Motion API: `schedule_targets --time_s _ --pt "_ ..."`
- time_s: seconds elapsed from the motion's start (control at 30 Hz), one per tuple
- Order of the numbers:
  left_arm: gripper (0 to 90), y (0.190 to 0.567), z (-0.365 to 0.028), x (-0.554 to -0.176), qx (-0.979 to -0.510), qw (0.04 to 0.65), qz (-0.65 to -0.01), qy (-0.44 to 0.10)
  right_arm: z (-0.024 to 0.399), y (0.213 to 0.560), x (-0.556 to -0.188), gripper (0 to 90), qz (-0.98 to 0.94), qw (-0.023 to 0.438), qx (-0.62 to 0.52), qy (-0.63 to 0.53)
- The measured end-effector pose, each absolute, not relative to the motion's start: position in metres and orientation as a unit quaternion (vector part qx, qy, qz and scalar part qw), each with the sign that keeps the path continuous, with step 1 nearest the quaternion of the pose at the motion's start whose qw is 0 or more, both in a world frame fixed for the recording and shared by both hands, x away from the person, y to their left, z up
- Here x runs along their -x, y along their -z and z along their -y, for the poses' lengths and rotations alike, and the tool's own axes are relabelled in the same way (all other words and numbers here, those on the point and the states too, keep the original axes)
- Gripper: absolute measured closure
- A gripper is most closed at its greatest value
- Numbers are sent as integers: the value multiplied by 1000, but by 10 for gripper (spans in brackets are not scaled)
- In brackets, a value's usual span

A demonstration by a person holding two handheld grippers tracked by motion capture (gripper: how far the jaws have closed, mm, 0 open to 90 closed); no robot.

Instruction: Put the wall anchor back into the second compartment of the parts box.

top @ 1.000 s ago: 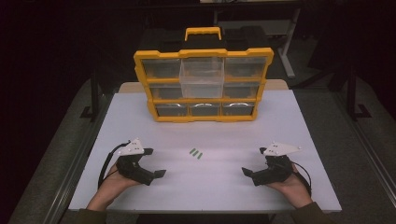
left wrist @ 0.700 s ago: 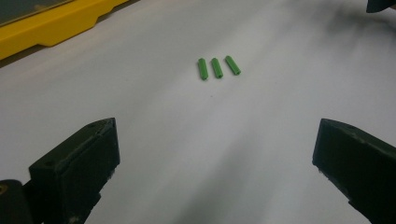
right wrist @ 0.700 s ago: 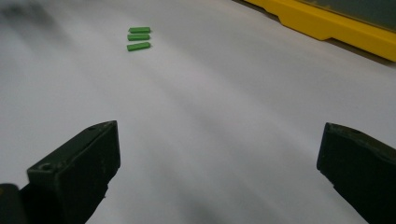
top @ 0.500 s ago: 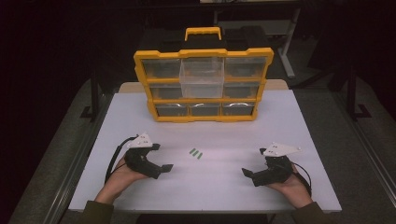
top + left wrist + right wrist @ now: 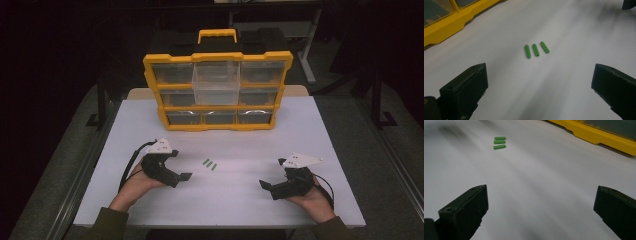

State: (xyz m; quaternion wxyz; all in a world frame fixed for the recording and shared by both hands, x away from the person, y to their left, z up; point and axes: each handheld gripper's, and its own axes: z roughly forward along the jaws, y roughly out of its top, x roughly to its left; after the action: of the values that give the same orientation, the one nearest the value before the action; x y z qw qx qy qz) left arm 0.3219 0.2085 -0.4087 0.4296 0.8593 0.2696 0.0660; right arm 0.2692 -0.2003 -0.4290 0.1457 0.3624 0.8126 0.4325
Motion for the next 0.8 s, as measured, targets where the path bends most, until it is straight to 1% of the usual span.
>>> schedule_targets --time_s 0.67,0.7,0.73,0.8 --pt "5 404 -187 -340 -868 415 -263 -72 201 428 -269 0 -812 151 -359 -435" --pt "8 403 -186 -341 -870 413 -259 -71 201 428 -269 0 -812 151 -359 -435" --pt "34 403 -184 -341 -869 414 -262 -71 201 428 -269 0 -812 151 -359 -435" --pt "42 403 -181 -344 -871 411 -259 -72 202 428 -269 0 -811 151 -359 -436"
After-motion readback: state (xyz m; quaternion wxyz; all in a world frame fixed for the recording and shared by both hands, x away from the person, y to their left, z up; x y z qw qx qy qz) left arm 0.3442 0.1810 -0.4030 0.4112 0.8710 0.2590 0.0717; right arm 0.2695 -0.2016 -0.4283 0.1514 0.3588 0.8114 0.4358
